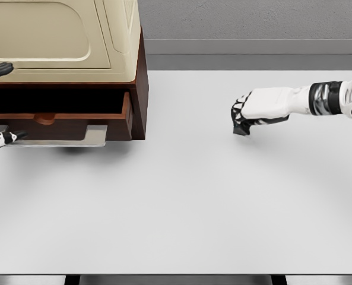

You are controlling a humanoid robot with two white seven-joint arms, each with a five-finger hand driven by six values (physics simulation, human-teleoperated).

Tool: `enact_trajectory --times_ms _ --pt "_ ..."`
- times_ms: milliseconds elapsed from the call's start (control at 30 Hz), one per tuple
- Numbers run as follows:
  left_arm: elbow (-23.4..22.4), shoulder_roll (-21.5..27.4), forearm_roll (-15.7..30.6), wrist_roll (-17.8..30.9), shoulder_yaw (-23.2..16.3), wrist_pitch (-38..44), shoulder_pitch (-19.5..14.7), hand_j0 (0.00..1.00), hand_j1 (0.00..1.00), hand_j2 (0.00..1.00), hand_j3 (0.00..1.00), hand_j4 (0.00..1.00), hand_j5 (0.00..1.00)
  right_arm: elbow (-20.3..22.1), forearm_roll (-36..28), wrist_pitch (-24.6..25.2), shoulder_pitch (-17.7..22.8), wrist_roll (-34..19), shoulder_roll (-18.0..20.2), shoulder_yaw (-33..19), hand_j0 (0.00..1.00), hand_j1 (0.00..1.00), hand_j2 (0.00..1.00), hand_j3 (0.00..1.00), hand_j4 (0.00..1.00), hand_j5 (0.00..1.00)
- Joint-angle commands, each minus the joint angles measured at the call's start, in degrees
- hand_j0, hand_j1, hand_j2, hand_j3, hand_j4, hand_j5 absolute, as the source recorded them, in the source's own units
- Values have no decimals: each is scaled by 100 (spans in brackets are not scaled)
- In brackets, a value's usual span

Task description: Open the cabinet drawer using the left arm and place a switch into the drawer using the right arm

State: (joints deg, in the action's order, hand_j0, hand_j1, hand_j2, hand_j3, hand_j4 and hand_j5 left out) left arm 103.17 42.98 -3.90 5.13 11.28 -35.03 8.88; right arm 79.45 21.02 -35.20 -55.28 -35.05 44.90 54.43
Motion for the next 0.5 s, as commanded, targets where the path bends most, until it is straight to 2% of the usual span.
enact_trajectory --times_ms 0,333,367,467 --pt "1 -1 47 -3 50 3 0 100 100 100 100 100 100 193 -203 20 0 5 -17 -222 27 27 27 27 27 27" --pt "1 -1 47 -3 59 3 0 100 100 100 100 100 100 228 -230 20 -483 5 -799 -222 28 28 28 28 28 28" --pt "1 -1 47 -3 59 3 0 100 100 100 100 100 100 342 -230 20 -501 5 -852 -213 29 29 29 29 29 29" --pt "1 -9 47 -3 59 3 9 100 100 100 100 100 100 1054 -230 20 -554 5 -861 -196 29 29 29 29 29 29"
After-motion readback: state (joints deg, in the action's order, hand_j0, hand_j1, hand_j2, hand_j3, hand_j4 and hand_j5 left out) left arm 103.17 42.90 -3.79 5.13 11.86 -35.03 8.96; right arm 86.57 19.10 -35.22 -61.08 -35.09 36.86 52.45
